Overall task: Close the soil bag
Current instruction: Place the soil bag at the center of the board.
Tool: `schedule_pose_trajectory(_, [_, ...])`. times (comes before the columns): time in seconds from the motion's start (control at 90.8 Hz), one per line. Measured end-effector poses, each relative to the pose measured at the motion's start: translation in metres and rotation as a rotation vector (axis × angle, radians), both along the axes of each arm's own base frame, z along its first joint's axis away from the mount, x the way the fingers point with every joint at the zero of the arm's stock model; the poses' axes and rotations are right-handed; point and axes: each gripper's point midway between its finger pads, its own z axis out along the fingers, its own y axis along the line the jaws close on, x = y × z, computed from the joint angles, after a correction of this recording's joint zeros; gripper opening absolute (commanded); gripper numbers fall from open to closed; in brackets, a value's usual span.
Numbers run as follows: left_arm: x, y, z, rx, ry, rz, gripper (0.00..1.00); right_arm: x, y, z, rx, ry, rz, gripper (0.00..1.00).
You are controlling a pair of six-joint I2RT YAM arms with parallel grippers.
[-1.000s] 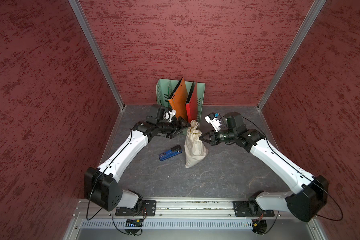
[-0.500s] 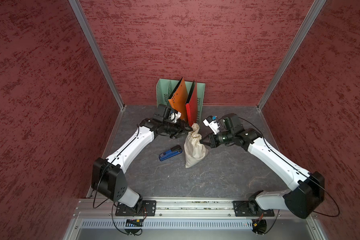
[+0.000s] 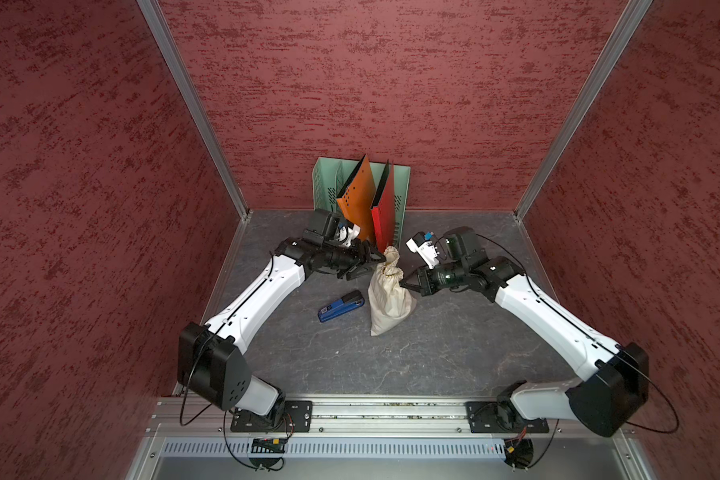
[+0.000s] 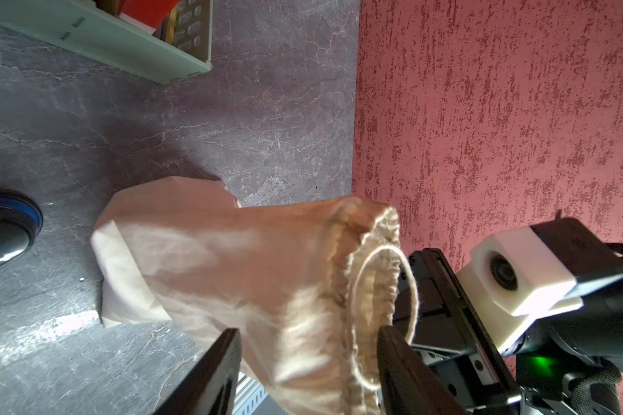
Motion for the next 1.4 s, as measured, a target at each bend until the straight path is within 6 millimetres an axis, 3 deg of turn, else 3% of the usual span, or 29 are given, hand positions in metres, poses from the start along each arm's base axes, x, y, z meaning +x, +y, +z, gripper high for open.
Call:
schedule_pose_trajectory(0.154, [-0.014, 0.008, 0.014, -0.023, -0.026, 0.025, 0.62, 0.0, 0.0, 0.0, 0.002, 0.009, -0.008, 0.0])
schedule_pose_trajectory(0.275, [-0.02, 0.003, 0.019, -0.029, -0.043, 0.008, 0.62, 0.0, -0.001, 0.002, 0.004, 0.013, -0.017, 0.0])
schedule_pose_trajectory(0.485, [-0.031, -0.012, 0.013, -0.019, -0.034, -0.046, 0.62, -0.001, -0.002, 0.007, 0.013, 0.012, -0.033, 0.0])
schedule_pose_trajectory(0.595, [-0.03, -0.017, 0.0, 0.004, -0.008, -0.063, 0.59, -0.002, -0.004, 0.008, 0.014, 0.01, -0.041, 0.0])
schedule_pose_trajectory(0.738, [-0.026, -0.018, -0.012, 0.03, 0.022, -0.068, 0.57, -0.006, -0.005, 0.006, 0.014, 0.015, -0.049, 0.0])
schedule_pose_trajectory(0.893, [-0.023, -0.015, -0.011, 0.031, 0.022, -0.06, 0.57, -0.011, -0.007, 0.006, 0.016, 0.02, -0.055, 0.0])
schedule_pose_trajectory(1.157, [-0.018, -0.013, -0.004, 0.024, 0.005, -0.056, 0.37, -0.016, -0.008, 0.008, 0.014, 0.006, -0.064, 0.0])
schedule_pose_trajectory(1.267, [-0.019, -0.014, -0.005, 0.022, 0.012, -0.064, 0.23, -0.016, -0.009, 0.009, 0.014, 0.003, -0.067, 0.0])
schedule_pose_trajectory(1.399, [-0.021, -0.016, -0.004, 0.018, 0.006, -0.08, 0.1, -0.016, -0.01, 0.008, 0.007, 0.018, -0.083, 0.36])
